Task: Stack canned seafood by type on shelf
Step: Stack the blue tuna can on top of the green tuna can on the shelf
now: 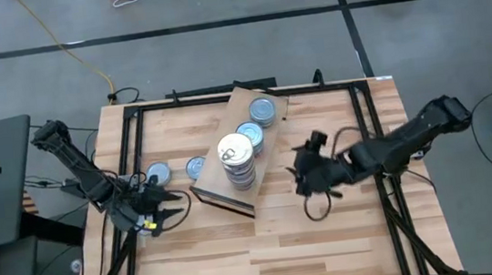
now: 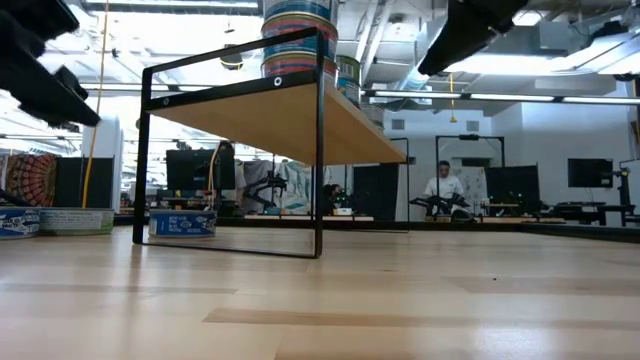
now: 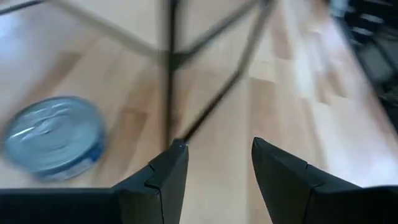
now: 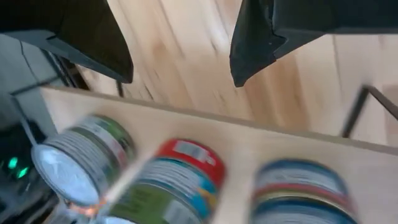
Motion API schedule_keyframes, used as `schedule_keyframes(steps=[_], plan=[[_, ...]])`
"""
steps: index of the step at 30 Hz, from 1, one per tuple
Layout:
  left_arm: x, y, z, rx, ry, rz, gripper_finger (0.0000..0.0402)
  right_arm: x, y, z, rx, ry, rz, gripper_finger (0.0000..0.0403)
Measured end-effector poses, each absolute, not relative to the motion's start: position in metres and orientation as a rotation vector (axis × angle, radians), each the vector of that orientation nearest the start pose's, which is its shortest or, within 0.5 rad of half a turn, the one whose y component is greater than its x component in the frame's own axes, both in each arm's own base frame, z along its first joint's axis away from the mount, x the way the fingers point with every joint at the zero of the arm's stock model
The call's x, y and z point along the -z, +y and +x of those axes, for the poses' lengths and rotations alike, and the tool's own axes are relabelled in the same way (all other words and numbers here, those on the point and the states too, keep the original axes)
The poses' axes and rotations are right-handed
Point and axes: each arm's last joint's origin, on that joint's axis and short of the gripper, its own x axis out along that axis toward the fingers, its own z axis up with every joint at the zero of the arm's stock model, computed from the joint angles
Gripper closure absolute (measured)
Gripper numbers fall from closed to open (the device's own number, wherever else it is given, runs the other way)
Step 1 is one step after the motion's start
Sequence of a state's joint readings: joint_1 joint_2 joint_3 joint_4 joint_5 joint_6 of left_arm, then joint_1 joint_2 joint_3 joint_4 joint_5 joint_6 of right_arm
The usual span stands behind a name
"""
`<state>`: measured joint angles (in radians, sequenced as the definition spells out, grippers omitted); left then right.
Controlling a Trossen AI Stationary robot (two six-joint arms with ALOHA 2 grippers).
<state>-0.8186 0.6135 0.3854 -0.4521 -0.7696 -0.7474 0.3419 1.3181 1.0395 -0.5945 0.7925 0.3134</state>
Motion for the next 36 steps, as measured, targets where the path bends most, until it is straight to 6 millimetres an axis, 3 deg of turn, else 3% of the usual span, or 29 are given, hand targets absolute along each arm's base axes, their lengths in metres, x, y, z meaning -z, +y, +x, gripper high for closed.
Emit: schedule_keyframes(steps=[3,6,15,18,24,31,36], plan=[[-0.197,-0.074,0.102,-0.222,0.472,-0.251,0.0230,-0.271,0.085,0.251,0.546,0.525,-0.192,0.0101],[-0.191,-0.073,0.104,-0.212,0.564,-0.261,0.0230,-0.272,0.100,0.250,0.561,0.405,-0.206,0.0101],[-0.185,-0.096,0.108,0.190,0.868,-0.459,0.0230,-0.297,0.135,0.237,0.495,0.236,-0.299,0.0101],[-0.183,-0.100,0.106,0.214,0.971,-0.522,0.0230,-0.304,0.140,0.227,0.497,0.211,-0.301,0.0101],[-0.191,-0.102,0.103,0.094,1.193,-0.567,0.0231,-0.309,0.150,0.217,0.464,0.186,-0.292,0.0101],[-0.210,-0.107,0.112,-0.109,1.300,-0.390,0.0262,-0.309,0.154,0.214,0.448,0.176,-0.266,0.0101],[-0.203,-0.109,0.112,-0.261,1.469,-0.305,0.0282,-0.307,0.156,0.213,0.444,0.175,-0.250,0.0101]])
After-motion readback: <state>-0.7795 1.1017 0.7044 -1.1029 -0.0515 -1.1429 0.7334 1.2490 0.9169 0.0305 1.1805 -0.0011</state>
